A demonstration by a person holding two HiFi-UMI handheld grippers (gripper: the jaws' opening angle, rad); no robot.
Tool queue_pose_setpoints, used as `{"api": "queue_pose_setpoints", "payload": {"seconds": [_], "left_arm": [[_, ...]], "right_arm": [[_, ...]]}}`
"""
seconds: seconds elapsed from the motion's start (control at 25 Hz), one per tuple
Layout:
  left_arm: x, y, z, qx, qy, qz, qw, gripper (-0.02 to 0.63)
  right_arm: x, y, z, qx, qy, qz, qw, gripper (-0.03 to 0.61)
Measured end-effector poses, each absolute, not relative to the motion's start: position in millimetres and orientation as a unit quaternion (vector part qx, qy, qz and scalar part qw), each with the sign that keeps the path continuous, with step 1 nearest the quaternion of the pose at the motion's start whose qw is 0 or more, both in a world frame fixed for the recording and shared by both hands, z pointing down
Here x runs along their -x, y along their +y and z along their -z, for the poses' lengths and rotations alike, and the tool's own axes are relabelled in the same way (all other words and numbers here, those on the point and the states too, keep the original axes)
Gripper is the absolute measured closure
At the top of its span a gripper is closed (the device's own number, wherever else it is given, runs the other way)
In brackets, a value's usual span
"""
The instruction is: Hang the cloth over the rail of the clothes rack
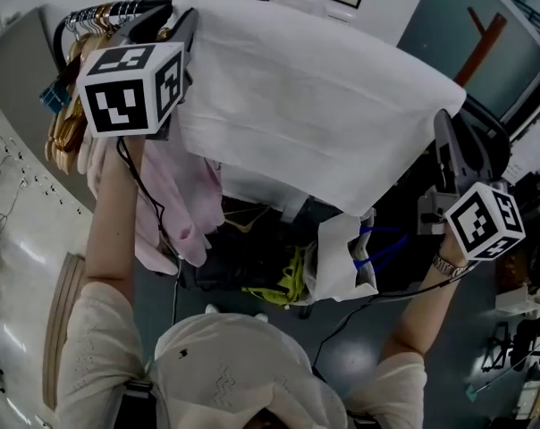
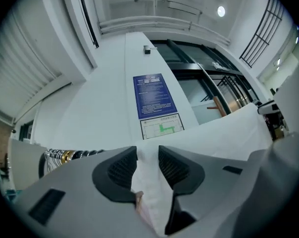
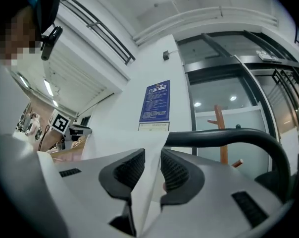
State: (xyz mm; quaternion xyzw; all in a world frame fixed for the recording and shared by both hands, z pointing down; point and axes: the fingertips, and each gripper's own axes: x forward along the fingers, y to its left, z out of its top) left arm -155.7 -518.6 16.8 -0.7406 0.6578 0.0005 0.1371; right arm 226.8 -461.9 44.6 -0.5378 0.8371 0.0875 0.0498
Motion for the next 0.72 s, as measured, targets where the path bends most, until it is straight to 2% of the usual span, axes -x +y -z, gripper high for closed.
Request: {"api": "queue_pose_setpoints", "payload": {"seconds": [0.44, 0.56, 0.72], "left_arm": [[161, -508, -27, 0.728, 0.665, -0.043, 0.162, 0.490], [169, -503, -36, 0.723, 0.667, -0.071, 0.167, 0.590], [157, -484, -73, 0.779, 0.602, -0.079, 0.156, 0.600]], "right_arm": [[-272, -437, -41, 0.616, 0.769, -0.091, 0.144, 0.507], [-257, -437, -49, 0.576, 0.799, -0.100, 0.140, 0.558], [-228, -416, -87, 0.458, 0.866, -0.070, 0.188, 0.558]]}}
